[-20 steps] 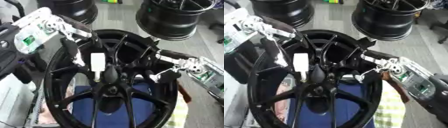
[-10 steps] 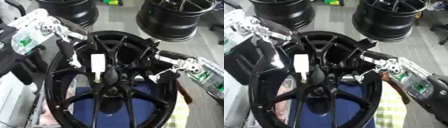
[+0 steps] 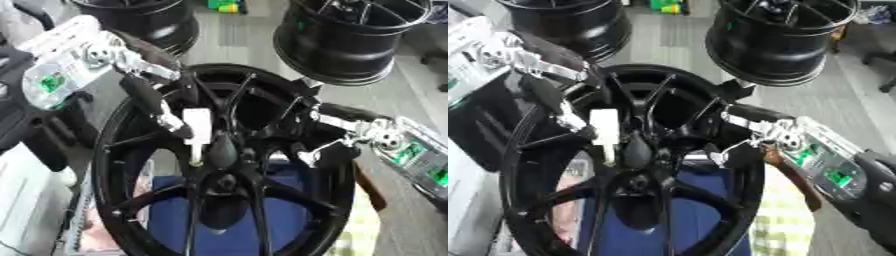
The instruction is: Pull the pin out of the wheel hub.
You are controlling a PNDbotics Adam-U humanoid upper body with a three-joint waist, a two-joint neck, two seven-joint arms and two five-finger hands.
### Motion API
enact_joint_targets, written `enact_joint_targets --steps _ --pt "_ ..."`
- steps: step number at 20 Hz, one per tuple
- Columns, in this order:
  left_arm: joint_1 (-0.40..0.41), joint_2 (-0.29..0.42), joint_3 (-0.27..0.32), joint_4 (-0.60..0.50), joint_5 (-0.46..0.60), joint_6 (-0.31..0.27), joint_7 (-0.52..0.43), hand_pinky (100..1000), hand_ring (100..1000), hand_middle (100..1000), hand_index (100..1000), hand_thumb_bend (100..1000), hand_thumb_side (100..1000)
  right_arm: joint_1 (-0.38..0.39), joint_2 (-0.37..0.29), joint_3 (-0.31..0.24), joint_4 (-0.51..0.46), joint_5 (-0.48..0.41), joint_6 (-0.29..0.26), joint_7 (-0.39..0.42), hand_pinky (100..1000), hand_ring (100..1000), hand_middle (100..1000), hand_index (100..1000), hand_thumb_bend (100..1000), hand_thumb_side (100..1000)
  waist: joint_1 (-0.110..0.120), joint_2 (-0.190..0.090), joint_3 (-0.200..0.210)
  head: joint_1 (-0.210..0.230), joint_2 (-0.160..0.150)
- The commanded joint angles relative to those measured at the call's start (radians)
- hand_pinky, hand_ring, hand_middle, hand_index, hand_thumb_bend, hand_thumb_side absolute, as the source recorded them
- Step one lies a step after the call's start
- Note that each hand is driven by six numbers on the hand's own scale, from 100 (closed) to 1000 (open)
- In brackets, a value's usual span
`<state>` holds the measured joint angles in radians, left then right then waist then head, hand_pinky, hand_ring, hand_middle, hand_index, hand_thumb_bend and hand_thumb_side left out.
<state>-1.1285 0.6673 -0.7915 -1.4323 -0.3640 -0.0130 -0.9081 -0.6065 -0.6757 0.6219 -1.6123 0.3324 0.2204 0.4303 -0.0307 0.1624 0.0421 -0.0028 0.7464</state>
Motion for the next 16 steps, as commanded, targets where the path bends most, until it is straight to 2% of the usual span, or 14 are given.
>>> enact_joint_targets --steps 1,10,16 --pt "-0.032 0.014 -0.002 -0.024 0.014 0.015 0.001 906 898 804 889 587 861 -0.004 -0.012 -0.001 0.003 0.009 0.001 0.002 800 700 617 709 100 189 0.004 -0.018 0.001 0.004 0.004" --pt "-0.032 -0.002 -0.016 0.001 -0.013 0.021 0.001 897 889 786 874 606 869 -0.006 -0.005 -0.003 0.000 0.007 0.002 -0.001 800 700 617 709 100 189 0.006 -0.022 -0.001 0.010 0.012" --pt "-0.023 -0.013 -0.030 0.021 -0.046 0.000 0.001 894 887 774 865 606 817 -0.008 0.000 -0.004 -0.002 0.006 0.004 -0.001 800 699 617 709 100 194 0.006 -0.020 -0.004 0.011 0.010"
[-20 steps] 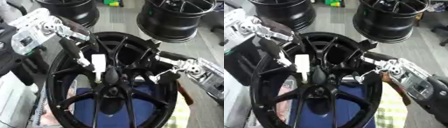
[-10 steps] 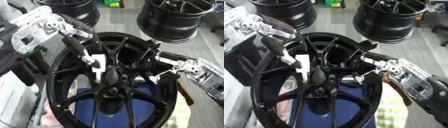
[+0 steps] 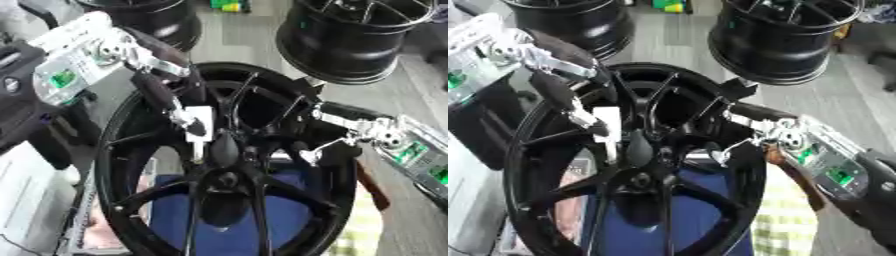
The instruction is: Pull the pin out of the wheel hub.
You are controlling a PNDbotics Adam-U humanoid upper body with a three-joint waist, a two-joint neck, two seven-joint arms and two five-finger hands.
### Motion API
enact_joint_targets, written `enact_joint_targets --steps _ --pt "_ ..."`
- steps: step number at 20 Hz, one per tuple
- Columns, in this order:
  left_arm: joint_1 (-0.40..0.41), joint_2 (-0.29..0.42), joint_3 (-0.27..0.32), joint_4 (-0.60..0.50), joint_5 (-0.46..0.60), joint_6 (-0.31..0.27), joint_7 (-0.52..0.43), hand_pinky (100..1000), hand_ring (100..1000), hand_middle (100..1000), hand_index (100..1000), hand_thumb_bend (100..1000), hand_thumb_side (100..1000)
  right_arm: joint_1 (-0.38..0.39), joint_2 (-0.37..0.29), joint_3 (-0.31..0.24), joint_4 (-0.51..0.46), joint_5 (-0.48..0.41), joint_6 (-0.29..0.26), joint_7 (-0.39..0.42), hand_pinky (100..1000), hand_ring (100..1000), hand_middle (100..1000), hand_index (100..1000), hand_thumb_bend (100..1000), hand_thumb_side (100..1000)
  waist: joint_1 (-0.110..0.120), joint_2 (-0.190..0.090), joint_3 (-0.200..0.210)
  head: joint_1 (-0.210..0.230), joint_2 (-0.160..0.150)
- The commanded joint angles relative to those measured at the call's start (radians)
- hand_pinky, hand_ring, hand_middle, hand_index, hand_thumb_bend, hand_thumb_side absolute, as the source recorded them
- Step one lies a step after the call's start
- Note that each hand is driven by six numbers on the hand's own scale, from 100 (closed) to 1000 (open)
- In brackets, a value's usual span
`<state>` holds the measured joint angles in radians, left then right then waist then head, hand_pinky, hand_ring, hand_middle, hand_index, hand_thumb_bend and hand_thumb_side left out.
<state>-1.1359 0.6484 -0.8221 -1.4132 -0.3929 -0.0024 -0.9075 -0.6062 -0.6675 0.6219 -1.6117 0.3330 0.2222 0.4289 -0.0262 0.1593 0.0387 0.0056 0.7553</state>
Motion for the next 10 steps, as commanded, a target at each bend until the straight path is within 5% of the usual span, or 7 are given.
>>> enact_joint_targets --steps 1,10 --pt "-0.013 0.003 -0.002 0.004 -0.023 -0.016 0.001 893 886 773 865 605 815 -0.009 -0.008 -0.003 -0.002 0.005 0.002 0.001 799 699 617 709 100 194 0.002 -0.016 -0.001 0.003 -0.001" --pt "-0.007 -0.009 -0.005 0.020 -0.079 -0.039 0.001 882 873 759 854 570 696 -0.007 -0.009 -0.003 -0.005 0.003 0.003 0.001 800 699 617 709 100 195 0.001 -0.015 -0.003 0.003 -0.006"
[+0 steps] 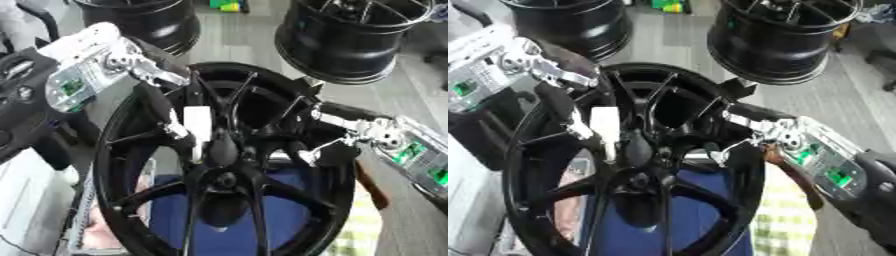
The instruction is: Pull the pin out of the wheel hub.
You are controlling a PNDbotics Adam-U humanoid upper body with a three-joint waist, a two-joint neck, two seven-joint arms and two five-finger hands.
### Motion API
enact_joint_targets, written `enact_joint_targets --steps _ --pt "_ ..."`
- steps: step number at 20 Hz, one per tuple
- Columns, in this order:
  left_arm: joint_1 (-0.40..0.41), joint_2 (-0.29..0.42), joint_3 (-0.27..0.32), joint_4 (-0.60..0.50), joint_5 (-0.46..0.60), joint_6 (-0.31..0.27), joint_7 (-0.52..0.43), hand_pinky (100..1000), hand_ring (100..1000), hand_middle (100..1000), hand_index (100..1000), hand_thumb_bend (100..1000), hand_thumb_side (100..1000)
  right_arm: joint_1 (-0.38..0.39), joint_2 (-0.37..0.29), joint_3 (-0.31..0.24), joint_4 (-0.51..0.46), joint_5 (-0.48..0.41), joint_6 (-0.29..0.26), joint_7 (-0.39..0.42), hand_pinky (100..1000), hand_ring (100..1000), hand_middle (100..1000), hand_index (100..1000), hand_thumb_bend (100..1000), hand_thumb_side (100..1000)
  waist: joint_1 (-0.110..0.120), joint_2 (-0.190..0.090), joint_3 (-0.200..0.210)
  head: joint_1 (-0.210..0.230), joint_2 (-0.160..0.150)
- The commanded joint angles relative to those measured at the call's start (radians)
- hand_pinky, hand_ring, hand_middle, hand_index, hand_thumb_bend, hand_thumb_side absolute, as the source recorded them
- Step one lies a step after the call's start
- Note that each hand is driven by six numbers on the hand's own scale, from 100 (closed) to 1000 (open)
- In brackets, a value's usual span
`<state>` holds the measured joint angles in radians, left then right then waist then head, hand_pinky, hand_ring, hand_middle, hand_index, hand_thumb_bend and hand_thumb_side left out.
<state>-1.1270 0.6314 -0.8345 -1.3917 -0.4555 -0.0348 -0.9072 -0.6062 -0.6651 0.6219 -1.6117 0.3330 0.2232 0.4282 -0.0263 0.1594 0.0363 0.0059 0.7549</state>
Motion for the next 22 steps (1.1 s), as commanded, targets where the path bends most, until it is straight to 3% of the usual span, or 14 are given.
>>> enact_joint_targets --steps 1,11,22 --pt "-0.016 0.007 0.009 0.000 -0.020 -0.007 0.000 882 872 758 853 566 693 -0.007 -0.011 -0.003 -0.005 0.002 0.002 0.001 800 699 617 709 100 195 0.001 -0.015 -0.001 0.004 -0.007" --pt "-0.038 -0.012 0.013 -0.029 0.007 0.037 0.000 882 859 734 848 537 694 -0.007 -0.005 -0.004 -0.007 0.002 0.003 -0.001 799 699 617 708 100 195 0.001 -0.014 -0.002 0.006 -0.008" --pt "-0.044 -0.024 0.010 -0.028 -0.008 0.056 0.000 843 758 592 760 502 620 -0.007 0.000 -0.005 -0.010 0.001 0.005 -0.002 799 699 617 709 100 197 0.001 -0.013 -0.005 0.006 -0.011"
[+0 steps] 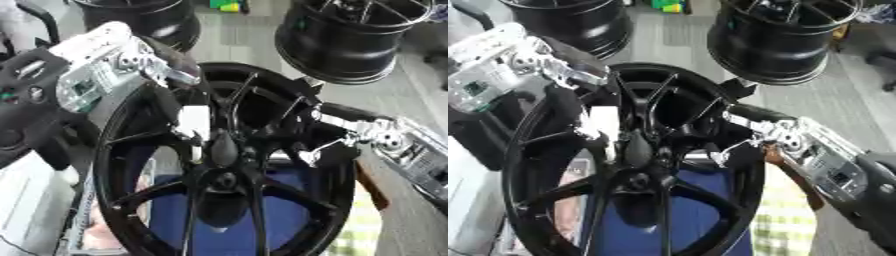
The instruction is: Pull the pin out of the wheel hub.
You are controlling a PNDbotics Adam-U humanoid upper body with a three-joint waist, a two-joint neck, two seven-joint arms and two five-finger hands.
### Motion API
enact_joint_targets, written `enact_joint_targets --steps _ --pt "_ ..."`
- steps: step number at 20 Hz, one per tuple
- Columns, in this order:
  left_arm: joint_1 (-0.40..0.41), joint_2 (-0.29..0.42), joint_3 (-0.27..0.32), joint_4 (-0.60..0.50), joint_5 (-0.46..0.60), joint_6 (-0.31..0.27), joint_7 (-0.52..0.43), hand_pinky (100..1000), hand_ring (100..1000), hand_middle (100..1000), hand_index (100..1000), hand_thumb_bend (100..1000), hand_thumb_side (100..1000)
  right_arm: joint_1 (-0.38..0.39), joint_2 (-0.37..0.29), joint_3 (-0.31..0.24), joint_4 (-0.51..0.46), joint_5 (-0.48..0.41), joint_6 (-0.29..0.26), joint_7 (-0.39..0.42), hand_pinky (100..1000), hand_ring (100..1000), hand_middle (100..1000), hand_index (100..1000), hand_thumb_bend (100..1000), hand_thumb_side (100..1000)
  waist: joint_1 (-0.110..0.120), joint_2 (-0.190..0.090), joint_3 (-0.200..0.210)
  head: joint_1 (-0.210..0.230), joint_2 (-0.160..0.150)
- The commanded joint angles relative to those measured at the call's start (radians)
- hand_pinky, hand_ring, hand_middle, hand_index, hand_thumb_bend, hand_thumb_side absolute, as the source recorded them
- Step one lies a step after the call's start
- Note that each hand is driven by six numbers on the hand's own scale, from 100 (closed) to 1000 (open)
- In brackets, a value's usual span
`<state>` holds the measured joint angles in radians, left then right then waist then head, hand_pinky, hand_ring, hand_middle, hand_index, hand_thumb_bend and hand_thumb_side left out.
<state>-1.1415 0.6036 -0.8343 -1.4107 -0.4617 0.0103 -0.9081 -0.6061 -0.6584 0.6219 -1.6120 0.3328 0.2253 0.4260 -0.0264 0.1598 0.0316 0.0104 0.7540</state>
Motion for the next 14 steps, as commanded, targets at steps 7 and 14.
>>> enact_joint_targets --steps 7,14 --pt "-0.036 0.000 0.006 -0.019 0.004 0.039 0.001 823 734 561 730 422 437 -0.008 -0.006 -0.006 -0.010 0.002 0.003 -0.001 800 699 617 709 100 199 0.001 -0.014 0.001 0.001 -0.013" --pt "-0.039 0.001 0.005 -0.028 0.006 0.055 0.001 807 700 515 683 280 246 -0.005 -0.004 -0.007 -0.009 0.002 0.004 -0.002 800 698 617 709 100 203 0.001 -0.016 0.001 0.002 -0.012"
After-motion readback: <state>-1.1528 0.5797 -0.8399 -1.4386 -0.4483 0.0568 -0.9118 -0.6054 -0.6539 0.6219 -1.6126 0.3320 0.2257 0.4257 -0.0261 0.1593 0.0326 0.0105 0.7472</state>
